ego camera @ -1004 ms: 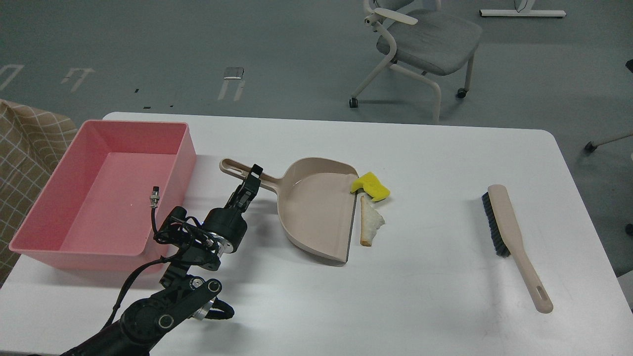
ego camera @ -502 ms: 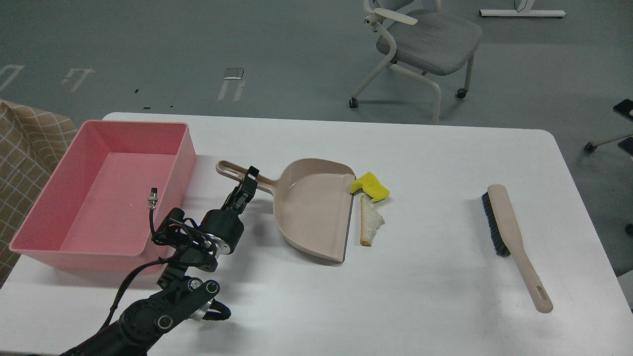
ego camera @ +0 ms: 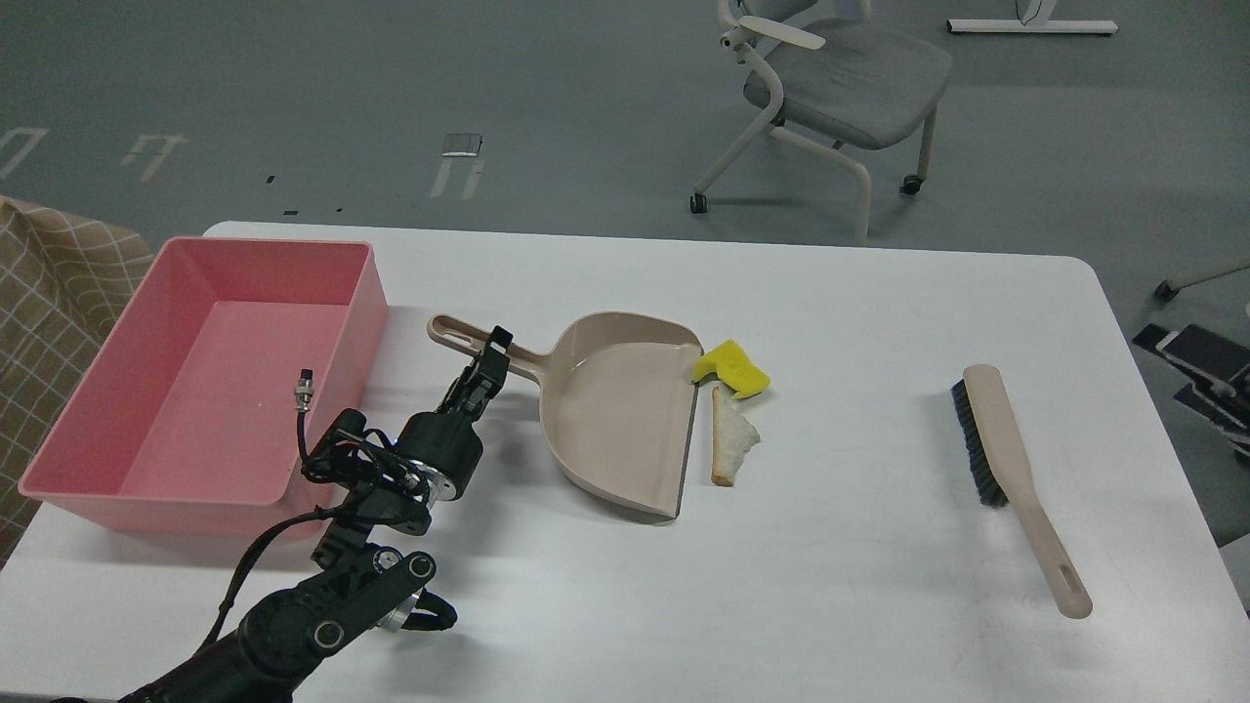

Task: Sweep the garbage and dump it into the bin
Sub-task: 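Lower the right gripper toward the wooden brush handle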

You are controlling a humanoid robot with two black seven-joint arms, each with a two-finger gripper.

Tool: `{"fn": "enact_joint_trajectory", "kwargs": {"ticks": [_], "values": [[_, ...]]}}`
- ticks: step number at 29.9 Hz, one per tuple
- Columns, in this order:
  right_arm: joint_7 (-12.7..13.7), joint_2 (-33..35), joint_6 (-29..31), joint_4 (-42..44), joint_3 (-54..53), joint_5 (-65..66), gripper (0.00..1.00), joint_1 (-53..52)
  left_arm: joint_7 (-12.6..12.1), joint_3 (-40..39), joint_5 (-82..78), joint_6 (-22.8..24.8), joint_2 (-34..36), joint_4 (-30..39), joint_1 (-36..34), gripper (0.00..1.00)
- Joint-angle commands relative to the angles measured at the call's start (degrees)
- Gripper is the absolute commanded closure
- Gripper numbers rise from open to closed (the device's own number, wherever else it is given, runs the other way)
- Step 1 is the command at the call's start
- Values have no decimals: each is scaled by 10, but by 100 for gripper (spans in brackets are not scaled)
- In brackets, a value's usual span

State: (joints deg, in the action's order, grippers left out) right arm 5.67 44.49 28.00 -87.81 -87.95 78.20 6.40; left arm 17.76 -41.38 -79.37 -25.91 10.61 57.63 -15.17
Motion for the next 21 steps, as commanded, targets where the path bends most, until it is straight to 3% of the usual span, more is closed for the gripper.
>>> {"fn": "enact_joint_trajectory", "kwargs": {"ticks": [1,21], "values": [[0,8,0,-3,33,42,9,12,0,1,0,0,0,0,-3,73],[-3,21,0,-10,124,119,10,-35,0,1,0,0,0,0,-3,73]]}}
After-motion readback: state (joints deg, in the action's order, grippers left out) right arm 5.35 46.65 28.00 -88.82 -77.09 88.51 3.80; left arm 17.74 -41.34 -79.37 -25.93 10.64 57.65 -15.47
